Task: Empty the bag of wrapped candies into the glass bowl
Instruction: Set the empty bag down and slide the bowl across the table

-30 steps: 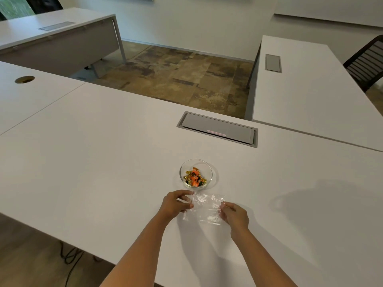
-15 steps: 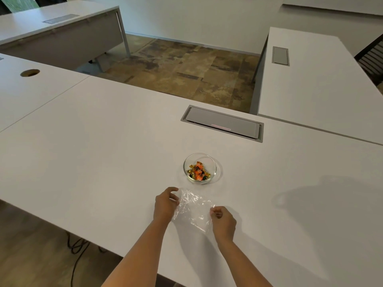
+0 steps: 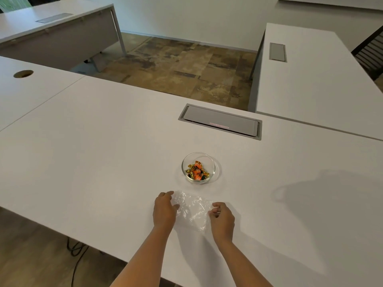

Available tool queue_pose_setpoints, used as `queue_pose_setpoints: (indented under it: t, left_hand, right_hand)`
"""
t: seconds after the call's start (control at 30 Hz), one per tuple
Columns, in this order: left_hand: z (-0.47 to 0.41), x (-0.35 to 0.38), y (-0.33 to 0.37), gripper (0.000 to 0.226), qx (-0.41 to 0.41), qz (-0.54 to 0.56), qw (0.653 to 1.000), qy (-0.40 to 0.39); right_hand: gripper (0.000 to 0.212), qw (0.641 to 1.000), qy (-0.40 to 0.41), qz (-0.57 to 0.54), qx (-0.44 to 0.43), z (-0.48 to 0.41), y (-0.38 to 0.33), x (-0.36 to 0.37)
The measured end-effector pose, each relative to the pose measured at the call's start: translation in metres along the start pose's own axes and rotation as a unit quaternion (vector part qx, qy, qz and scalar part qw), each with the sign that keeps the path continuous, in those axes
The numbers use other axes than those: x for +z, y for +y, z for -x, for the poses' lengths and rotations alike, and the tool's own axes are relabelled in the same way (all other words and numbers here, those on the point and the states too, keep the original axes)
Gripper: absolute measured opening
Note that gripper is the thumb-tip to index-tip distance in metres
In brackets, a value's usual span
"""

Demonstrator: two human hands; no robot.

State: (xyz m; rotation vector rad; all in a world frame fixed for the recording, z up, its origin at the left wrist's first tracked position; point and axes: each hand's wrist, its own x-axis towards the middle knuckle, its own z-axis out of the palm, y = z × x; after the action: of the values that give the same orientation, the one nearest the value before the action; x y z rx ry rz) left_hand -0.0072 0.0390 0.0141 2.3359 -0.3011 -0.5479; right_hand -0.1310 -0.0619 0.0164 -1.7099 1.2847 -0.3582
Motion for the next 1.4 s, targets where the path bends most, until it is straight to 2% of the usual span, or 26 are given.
queue_pose_setpoints:
  t: [0.17, 0.37, 0.5, 0.73, 1.07, 1.4]
  left_hand:
    - [-0.011, -0.007, 0.017, 0.041, 0.034, 0.018, 0.999, 0.038]
    - [-0.043, -0.016, 0.064, 0.041, 0.049, 0.117, 0.992, 0.016]
    - [-0.059, -0.012, 0.078, 0.046, 0.038, 0.137, 0.99, -0.016]
    - [-0.072, -0.002, 0.08, 0.045, 0.031, 0.123, 0.99, -0.056]
    - [-0.079, 0.003, 0.084, 0.04, -0.023, 0.161, 0.986, -0.038]
    - [-0.071, 0.001, 0.157, 0.038, 0.036, 0.204, 0.976, -0.064]
  right_hand:
    - [0.035, 0.997, 0.007, -0.049, -0.062, -0.016, -0.017, -0.007]
    - [0.087, 0.99, -0.123, -0.003, -0.076, -0.065, -0.046, -0.013]
    - [0.101, 0.983, -0.174, 0.007, -0.055, -0.087, -0.056, -0.011]
    - [0.089, 0.973, -0.21, -0.027, -0.092, -0.095, -0.06, -0.008]
    - [0.096, 0.966, -0.236, -0.098, -0.032, -0.094, -0.053, -0.002]
    - [0.092, 0.973, -0.188, -0.126, -0.05, -0.114, -0.074, -0.062]
